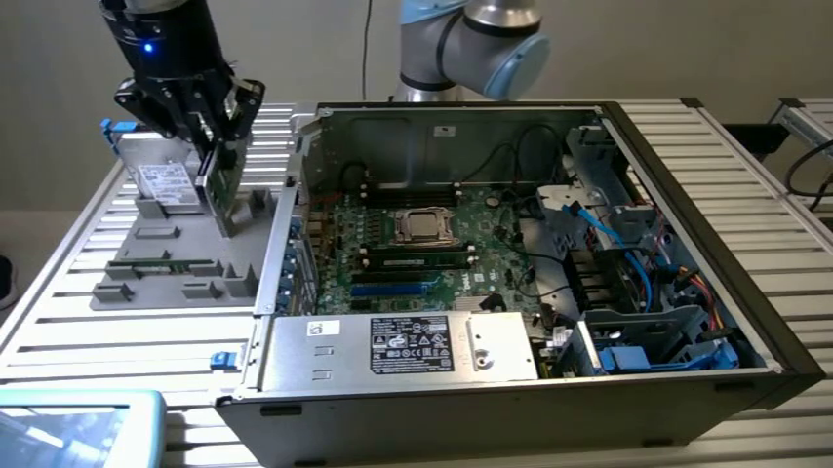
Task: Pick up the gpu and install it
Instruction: 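Pick up the gpu and move the gpu toward the slot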
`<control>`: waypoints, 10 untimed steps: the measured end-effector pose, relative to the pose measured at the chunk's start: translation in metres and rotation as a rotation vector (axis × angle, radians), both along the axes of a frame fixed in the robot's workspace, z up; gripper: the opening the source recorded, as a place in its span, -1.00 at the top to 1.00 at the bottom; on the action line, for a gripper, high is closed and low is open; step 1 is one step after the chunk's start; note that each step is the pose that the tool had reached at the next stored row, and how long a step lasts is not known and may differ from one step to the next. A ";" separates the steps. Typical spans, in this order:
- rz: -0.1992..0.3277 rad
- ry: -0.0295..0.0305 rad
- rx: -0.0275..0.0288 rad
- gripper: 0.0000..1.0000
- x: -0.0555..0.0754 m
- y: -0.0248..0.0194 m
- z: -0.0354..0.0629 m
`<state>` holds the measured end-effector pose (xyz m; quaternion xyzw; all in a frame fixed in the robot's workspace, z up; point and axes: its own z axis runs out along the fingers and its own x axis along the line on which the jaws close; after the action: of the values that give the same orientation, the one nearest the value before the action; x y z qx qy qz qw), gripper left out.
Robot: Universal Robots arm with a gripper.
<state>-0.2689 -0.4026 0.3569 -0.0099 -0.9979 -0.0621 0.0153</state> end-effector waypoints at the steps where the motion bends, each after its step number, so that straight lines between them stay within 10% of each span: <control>1: 0.000 0.0007 0.0000 0.44 0.003 -0.0015 0.0046; 10: 0.000 0.0118 -0.0001 0.44 0.031 -0.0150 0.0454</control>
<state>-0.2379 -0.4176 0.4023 -0.0103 -0.9978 -0.0620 0.0212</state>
